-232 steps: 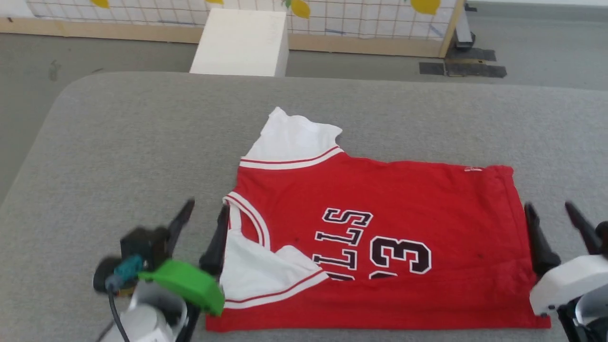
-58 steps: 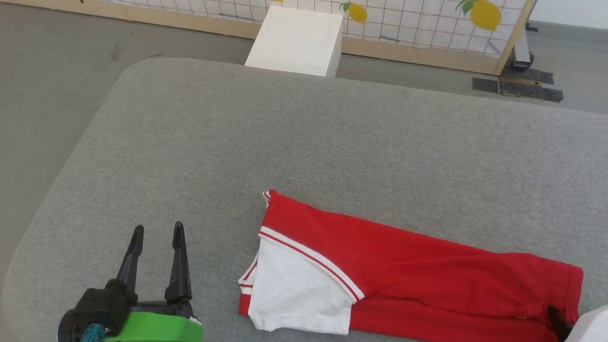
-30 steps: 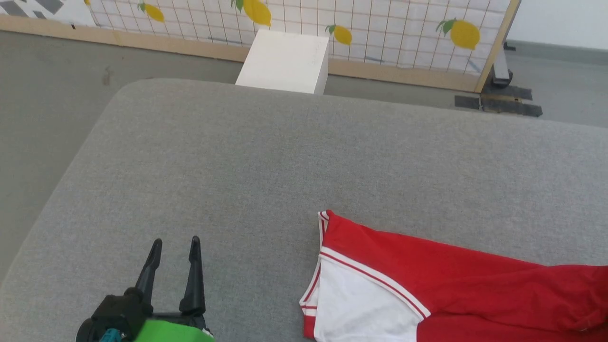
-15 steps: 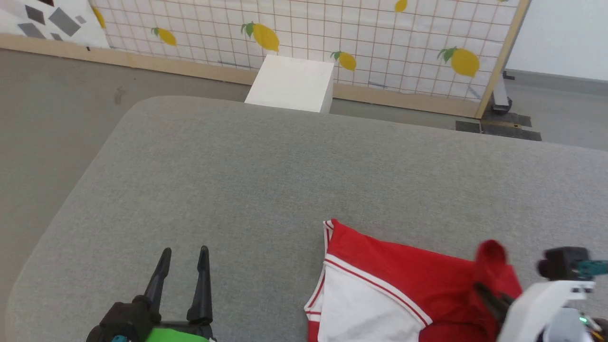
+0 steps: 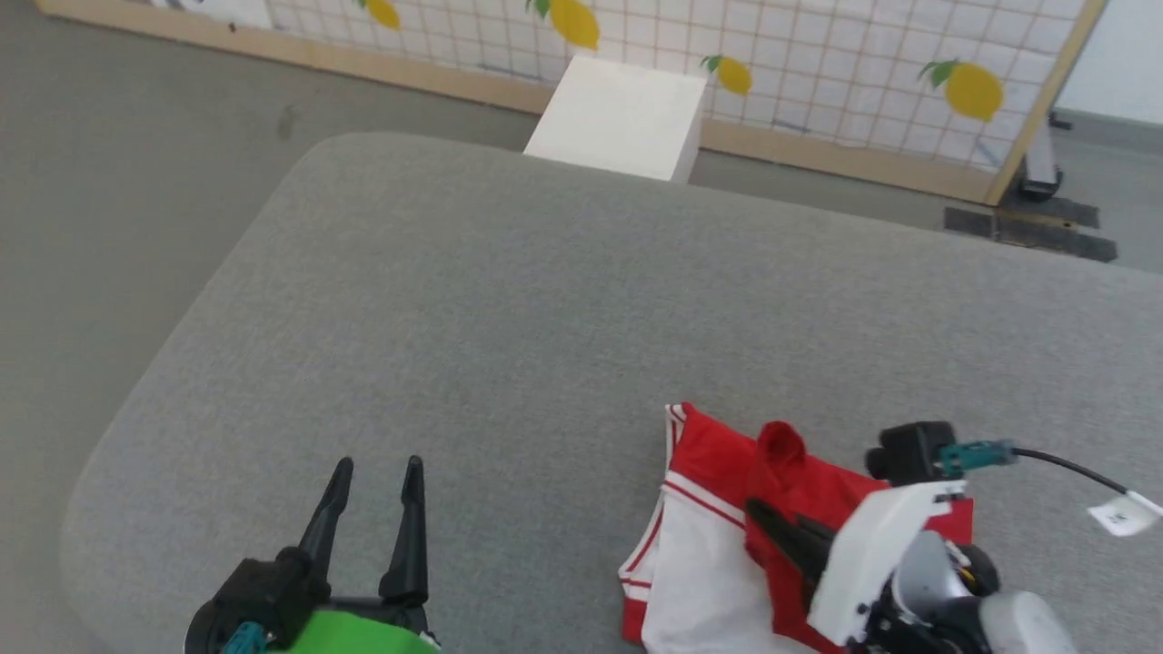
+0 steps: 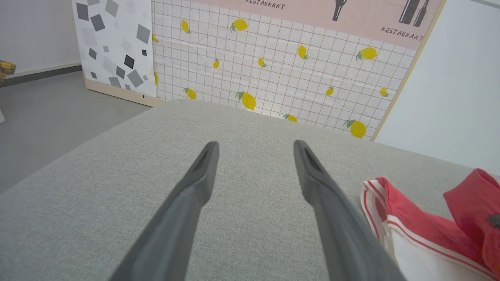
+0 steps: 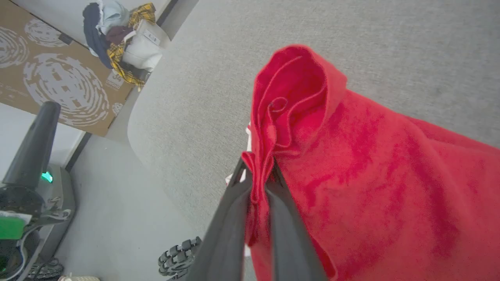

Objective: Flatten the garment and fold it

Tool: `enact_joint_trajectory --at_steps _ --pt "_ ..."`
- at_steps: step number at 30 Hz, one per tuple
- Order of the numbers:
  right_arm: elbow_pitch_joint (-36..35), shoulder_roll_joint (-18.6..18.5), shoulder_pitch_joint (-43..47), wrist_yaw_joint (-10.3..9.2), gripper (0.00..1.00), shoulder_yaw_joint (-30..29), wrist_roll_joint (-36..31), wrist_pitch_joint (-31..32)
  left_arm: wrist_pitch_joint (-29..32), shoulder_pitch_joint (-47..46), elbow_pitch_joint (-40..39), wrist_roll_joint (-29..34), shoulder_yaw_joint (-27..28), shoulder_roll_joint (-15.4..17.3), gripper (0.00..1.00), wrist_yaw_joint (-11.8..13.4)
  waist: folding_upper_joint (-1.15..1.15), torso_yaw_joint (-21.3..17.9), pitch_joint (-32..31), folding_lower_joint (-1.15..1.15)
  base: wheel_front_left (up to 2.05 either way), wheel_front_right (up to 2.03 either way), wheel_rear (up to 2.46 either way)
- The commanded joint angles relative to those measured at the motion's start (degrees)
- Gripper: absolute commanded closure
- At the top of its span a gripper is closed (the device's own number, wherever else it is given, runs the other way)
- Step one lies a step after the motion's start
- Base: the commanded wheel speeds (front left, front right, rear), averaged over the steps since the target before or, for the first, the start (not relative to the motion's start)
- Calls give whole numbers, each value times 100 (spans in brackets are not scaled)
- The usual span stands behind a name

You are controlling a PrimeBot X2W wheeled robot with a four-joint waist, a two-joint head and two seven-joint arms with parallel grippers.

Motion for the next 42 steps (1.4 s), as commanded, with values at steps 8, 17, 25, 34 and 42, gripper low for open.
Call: enact_joint_trajectory --at_steps 8,17,25,34,42 --pt "1191 9 -638 -8 0 594 32 -589 -28 -216 210 -31 3 -32 0 -45 0 274 202 0 0 0 0" --pt "1308 6 -1111 -8 0 870 -498 -1216 -28 -274 299 -98 96 -32 0 -69 0 110 147 0 0 0 0" --pt "782 -955 -1464 -8 0 511 -1998 -2487 -28 -348 283 -165 207 -32 0 -122 0 -274 23 0 0 0 0" --pt "-60 -1207 -700 -8 0 -978 -3089 -3966 -28 -358 195 -155 203 -32 0 -170 0 -766 -33 0 0 0 0" --pt "-792 -457 450 -8 0 -1523 -3165 -4559 -28 -324 158 -112 101 -32 0 -192 0 -909 -33 0 0 0 0"
